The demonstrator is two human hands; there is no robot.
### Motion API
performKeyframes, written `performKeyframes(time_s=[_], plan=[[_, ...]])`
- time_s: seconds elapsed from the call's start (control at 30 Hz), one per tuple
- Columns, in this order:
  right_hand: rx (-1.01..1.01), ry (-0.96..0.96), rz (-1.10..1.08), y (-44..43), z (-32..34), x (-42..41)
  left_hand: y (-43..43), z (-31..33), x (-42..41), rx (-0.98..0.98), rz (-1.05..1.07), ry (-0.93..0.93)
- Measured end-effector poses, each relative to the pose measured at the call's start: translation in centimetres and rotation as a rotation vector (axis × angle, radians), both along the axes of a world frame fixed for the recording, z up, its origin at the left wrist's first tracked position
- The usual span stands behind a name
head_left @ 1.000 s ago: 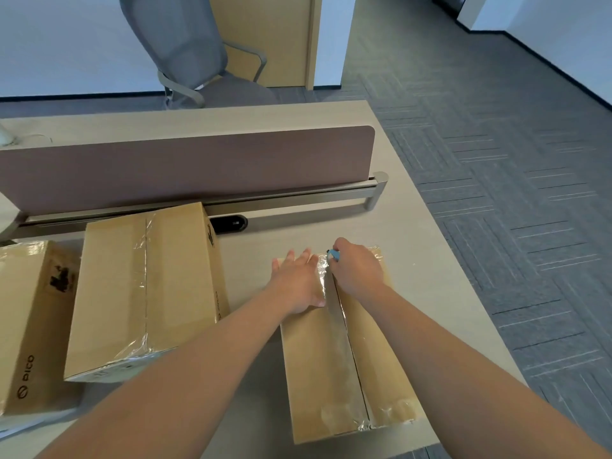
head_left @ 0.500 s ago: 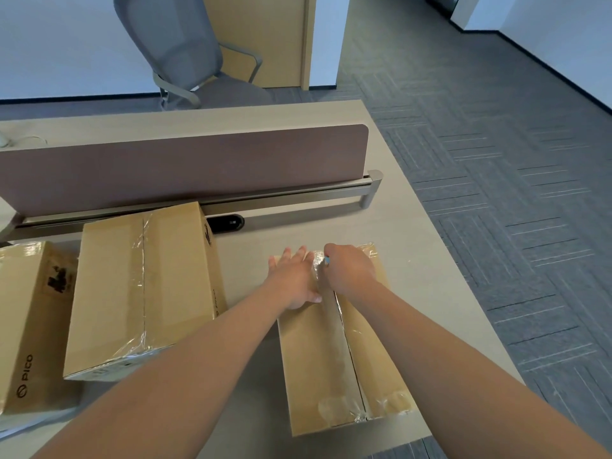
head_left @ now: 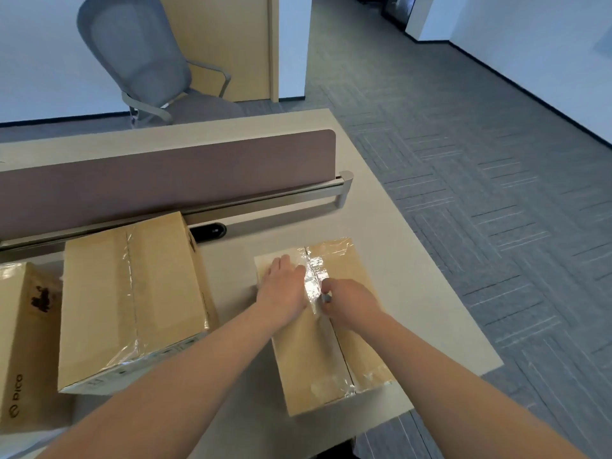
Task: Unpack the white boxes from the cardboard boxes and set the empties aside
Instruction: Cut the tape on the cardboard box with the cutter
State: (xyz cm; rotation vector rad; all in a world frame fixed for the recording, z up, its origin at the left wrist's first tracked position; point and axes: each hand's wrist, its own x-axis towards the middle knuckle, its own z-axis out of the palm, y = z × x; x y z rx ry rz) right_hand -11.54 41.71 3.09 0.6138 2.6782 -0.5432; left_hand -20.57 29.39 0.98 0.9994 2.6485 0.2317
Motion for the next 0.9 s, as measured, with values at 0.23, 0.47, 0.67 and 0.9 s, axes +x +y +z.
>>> performKeyframes(time_s=[0.23,0.47,0.67,0.9], plan=[[0.004,-0.029,-0.081,-1.2,0.4,0.8,-0.6,-0.3,3.5,-0.184,-0.042,-0.113],[0.0,-0.079,-0.039,-2.1,1.0,5.5,-0.5,0.0,3.9,-0.191,-0.033,-0.132],[-0.015,-0.056,-0.059,-2.7,0.9,7.8,-1.2,0.0,5.3,-0.105,-0.016,-0.119],[-0.037,-0.004,-0.018,-2.7,0.6,8.5,-1.9,1.1,10.8,-0.088,-0.047,-0.069]])
